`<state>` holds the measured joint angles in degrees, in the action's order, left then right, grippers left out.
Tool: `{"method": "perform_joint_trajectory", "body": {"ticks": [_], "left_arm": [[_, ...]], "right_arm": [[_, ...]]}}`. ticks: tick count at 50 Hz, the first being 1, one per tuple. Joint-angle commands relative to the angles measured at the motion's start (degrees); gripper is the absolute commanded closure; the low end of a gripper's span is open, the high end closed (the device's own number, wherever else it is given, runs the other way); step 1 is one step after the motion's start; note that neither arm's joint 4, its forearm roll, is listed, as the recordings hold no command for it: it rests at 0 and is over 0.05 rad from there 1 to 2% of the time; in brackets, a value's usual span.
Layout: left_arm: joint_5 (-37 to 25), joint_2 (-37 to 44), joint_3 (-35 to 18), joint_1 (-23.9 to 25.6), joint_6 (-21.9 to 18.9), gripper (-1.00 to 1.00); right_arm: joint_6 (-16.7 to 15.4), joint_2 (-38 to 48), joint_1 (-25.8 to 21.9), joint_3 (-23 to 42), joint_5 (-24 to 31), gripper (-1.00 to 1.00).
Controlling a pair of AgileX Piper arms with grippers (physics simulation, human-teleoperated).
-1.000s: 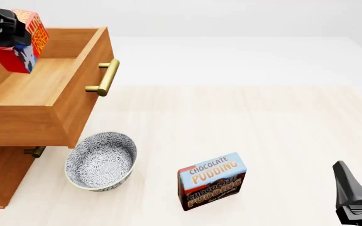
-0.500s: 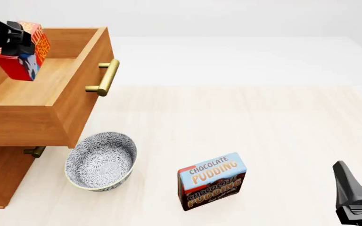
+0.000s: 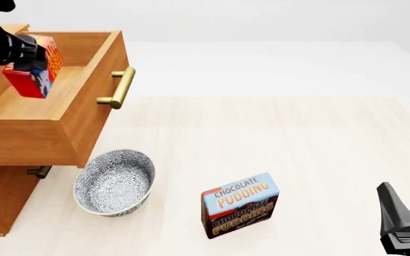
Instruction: Put the butter at the back in the top drawer of the cabinet and close it.
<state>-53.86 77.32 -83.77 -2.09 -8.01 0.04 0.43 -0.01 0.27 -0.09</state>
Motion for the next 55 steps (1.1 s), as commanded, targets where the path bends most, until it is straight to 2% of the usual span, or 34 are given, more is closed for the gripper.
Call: {"method": "perform_joint_trajectory", "body": {"ticks": [1,26,55], "left_arm": [[1.59,0.61,0.28,-0.37,-0.93,1.00],[4.62,3.42,2.41,-1.01,-0.36,1.00],[5.28,4.02,2.41,-1.70,-0.08,1.00]], "right_arm": [[0.00,-0.01,0.00,0.00,0.00,-1.00],[0.00,0.01,0.00,0.00,0.00,-1.00],[-0.01,0.00,0.00,0.00,0.00,-1.00]]}}
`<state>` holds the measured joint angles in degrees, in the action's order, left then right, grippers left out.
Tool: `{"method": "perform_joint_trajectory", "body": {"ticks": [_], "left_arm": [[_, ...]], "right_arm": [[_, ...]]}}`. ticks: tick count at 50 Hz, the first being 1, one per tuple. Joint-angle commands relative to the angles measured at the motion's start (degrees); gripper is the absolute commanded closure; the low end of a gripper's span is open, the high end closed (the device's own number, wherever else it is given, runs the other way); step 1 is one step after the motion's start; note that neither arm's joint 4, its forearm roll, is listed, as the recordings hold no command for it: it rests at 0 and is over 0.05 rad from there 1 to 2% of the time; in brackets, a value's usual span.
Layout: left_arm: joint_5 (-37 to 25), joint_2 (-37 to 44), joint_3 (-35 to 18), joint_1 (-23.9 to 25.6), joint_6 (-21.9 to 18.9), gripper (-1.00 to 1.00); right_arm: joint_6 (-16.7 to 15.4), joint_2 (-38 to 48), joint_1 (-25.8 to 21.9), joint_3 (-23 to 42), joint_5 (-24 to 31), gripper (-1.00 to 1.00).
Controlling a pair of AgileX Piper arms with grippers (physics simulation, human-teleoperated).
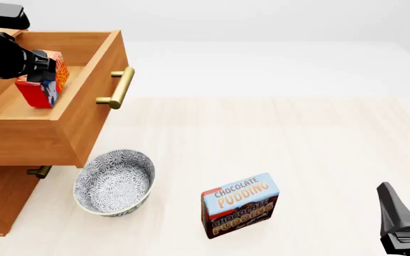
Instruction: Put the butter at the back in the top drawer of the cabinet and close it.
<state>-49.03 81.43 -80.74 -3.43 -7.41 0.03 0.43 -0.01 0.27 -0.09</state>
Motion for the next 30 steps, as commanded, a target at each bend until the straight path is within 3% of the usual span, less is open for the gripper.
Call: {"method": "perform_joint_trajectory", "body": {"ticks": [1,10,11,30], "left_arm": [[0.46,-0.19,-0.63,-0.46,-0.82,1.00],[0.52,-1.43,-1.67,-0.35,-1.05,1.00],[0.57,-1.31,-1.49,-0.29,-1.02,-1.00],[-1.12,-3.18,-4.41,1.71,-0.09,-1.00]], "right_arm": [[0.00,0.01,0.01,0.00,0.00,-1.00],[0.00,0.00,0.01,0.00,0.00,-1.00],[0.01,0.00,0.01,0.00,0.00,-1.00],[0.00,0.01,0.01,0.00,0.00,-1.00]]}}
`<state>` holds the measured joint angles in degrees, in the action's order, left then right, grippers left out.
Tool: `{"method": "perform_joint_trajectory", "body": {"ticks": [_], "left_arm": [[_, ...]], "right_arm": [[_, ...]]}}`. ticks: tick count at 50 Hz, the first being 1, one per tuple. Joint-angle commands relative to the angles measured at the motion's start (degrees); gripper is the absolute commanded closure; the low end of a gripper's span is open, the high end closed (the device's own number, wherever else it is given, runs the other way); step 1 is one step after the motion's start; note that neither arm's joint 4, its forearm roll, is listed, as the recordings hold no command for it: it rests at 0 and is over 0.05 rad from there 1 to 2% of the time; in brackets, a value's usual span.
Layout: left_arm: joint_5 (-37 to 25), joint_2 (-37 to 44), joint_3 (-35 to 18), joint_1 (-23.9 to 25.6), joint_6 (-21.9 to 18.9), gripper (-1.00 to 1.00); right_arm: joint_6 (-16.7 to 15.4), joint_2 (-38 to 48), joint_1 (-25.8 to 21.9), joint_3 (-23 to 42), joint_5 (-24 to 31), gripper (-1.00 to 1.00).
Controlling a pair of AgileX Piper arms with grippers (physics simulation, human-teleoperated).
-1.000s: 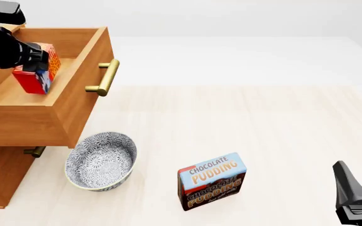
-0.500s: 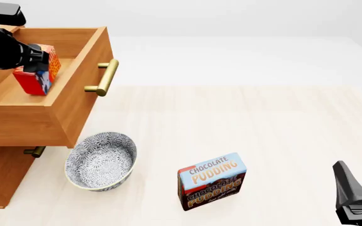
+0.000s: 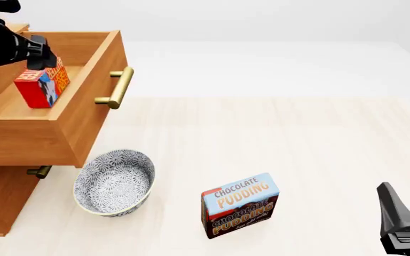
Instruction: Put the butter at the back in the top drawer of the cabinet and close it.
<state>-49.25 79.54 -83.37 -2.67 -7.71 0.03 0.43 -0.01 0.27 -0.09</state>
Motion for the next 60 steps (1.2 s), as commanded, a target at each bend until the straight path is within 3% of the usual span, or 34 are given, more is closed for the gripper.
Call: {"method": "perform_joint_trajectory", "body": {"ticks": [1,18,19,28,30,39,44,53,60], "left_arm": [[-1.18,-1.51,-2.09,1.15,0.29,-1.00],[-3.23,-4.90,-4.34,5.33,0.19,-1.00],[-3.26,-5.49,-4.95,8.90,0.42,-1.00],[-2.69,-6.04,-4.36,10.45,1.29,-1.00],[-2.08,-5.64,-4.16,13.44,2.79,-1.00],[-0.98,-4.89,-3.69,16.43,3.90,-1.00],[1.50,-4.49,-0.23,19.61,4.01,-1.00],[3.80,-2.98,1.49,25.25,4.83,-1.00],[4.89,-2.22,3.12,26.79,2.81,-1.00]], "right_arm": [[0.00,0.00,-0.01,0.00,0.00,-1.00],[0.01,-0.01,0.01,0.00,0.00,-1.00],[0.00,-0.01,0.00,0.00,0.00,-1.00],[0.00,0.00,0.00,0.00,0.00,-1.00],[0.01,0.00,0.00,0.00,0.00,-1.00],[0.01,0.01,0.00,0.00,0.00,-1.00],[0.01,0.00,0.00,0.00,0.00,-1.00],[0.00,0.00,0.01,0.00,0.00,-1.00],[-0.01,0.00,-0.01,0.00,0.00,-1.00]]}}
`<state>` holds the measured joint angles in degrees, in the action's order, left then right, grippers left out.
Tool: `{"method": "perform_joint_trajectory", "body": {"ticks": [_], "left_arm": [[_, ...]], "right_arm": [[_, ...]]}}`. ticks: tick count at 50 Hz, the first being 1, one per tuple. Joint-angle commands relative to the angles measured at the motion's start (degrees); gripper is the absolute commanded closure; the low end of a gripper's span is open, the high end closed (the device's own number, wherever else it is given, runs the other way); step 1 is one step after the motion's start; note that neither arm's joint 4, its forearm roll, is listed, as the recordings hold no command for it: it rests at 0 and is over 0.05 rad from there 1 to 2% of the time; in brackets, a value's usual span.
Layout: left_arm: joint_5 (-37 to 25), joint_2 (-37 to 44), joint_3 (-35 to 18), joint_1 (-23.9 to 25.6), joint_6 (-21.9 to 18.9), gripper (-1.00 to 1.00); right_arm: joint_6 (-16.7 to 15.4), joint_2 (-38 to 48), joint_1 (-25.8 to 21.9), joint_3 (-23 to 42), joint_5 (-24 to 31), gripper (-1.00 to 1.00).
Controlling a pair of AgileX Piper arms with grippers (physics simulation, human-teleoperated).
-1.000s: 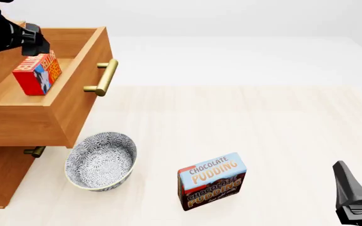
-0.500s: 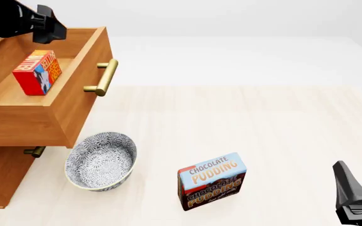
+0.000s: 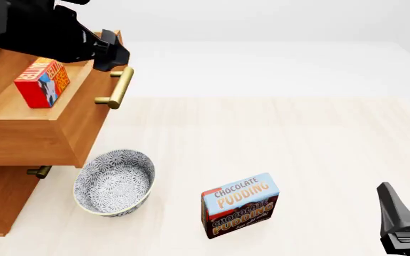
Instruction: Put the butter at the back in the top drawer of the cabinet and close it.
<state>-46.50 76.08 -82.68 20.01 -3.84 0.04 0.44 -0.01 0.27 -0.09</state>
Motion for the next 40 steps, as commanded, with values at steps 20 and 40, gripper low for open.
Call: {"method": "perform_joint_trajectory", "body": {"ticks": [20,40], "left_arm": [[6.54,7.93,2.26,12.65,2.46,-1.00],[10.74,14.58,1.66,14.77,6.72,-1.00]], "right_arm": [[0.00,0.00,0.00,0.00,0.00,-1.00],[0.00,0.01,0.01,0.00,0.00,-1.00]]}}
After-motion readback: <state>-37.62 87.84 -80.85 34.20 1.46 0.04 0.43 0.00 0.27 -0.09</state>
